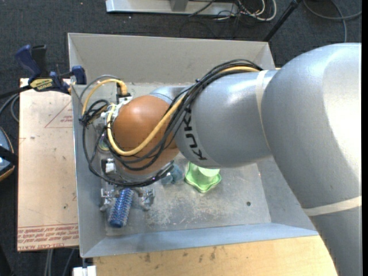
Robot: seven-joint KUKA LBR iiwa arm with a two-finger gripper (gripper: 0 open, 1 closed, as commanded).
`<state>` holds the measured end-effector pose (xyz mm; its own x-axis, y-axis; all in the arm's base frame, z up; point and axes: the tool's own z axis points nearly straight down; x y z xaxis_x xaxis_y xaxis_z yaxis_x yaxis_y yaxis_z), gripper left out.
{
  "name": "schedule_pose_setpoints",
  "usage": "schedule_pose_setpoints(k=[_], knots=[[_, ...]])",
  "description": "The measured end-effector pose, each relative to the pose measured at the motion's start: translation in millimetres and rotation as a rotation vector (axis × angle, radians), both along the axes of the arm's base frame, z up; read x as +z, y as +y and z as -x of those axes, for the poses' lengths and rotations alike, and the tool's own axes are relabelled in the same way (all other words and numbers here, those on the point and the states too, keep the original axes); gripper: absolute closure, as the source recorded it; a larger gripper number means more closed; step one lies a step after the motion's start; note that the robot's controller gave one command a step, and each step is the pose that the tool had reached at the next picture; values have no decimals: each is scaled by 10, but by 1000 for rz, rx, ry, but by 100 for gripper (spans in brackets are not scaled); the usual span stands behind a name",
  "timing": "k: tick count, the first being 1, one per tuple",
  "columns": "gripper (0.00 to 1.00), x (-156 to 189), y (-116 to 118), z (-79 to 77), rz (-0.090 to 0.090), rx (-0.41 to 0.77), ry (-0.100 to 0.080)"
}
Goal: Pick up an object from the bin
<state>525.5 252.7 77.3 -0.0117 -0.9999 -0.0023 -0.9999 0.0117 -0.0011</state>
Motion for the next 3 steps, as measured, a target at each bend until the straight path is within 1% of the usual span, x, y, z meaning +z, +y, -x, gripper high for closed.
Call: schedule_pose_setpoints(k=[1,2,3], knots=[[100,8,17,-2,-4,1,-2],[100,450,28,-3,-2,-3,-1],[100,486,37,1,-1,-7,2]])
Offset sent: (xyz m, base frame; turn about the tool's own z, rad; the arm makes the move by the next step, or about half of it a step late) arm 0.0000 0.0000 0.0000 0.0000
